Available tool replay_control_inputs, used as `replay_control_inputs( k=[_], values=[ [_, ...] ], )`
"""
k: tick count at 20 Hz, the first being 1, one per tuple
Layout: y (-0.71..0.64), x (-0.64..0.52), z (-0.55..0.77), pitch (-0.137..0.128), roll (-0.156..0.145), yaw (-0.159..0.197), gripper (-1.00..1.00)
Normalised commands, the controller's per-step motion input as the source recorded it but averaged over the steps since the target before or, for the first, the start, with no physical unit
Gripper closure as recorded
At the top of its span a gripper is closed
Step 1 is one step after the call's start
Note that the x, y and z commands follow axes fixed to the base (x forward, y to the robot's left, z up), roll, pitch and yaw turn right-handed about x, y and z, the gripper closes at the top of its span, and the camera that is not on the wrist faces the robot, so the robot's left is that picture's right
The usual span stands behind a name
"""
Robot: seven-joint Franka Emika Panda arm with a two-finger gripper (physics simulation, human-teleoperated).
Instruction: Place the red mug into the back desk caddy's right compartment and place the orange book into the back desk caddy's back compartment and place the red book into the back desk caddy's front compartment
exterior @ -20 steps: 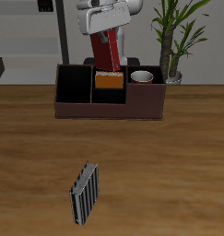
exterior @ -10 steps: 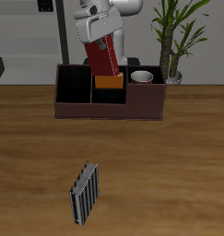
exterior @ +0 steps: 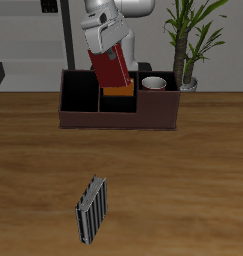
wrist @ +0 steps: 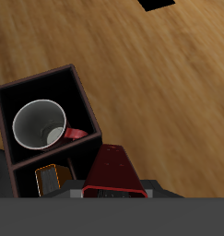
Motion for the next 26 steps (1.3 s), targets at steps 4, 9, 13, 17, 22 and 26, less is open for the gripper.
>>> replay_control_inputs(
  k=[4, 9, 13, 17, 22, 26],
  values=[
    [0.04, 0.09, -0.13, 0.023, -0.014, 0.092, 1.00],
    [0.08, 0.04, -0.17, 0.016, -0.012, 0.079, 1.00],
    [0.02, -0.01, -0.05, -0.005, -0.002, 0.055, 1.00],
    [-0.08, 0.00, -0.17, -0.029, 0.018, 0.189, 1.00],
    [-0.08, -0.01, -0.15, 0.040, 0.016, 0.047, 1.00],
    [0.07, 0.04, -0.27, 0.043, 0.026, 0.066, 1.00]
  ],
)
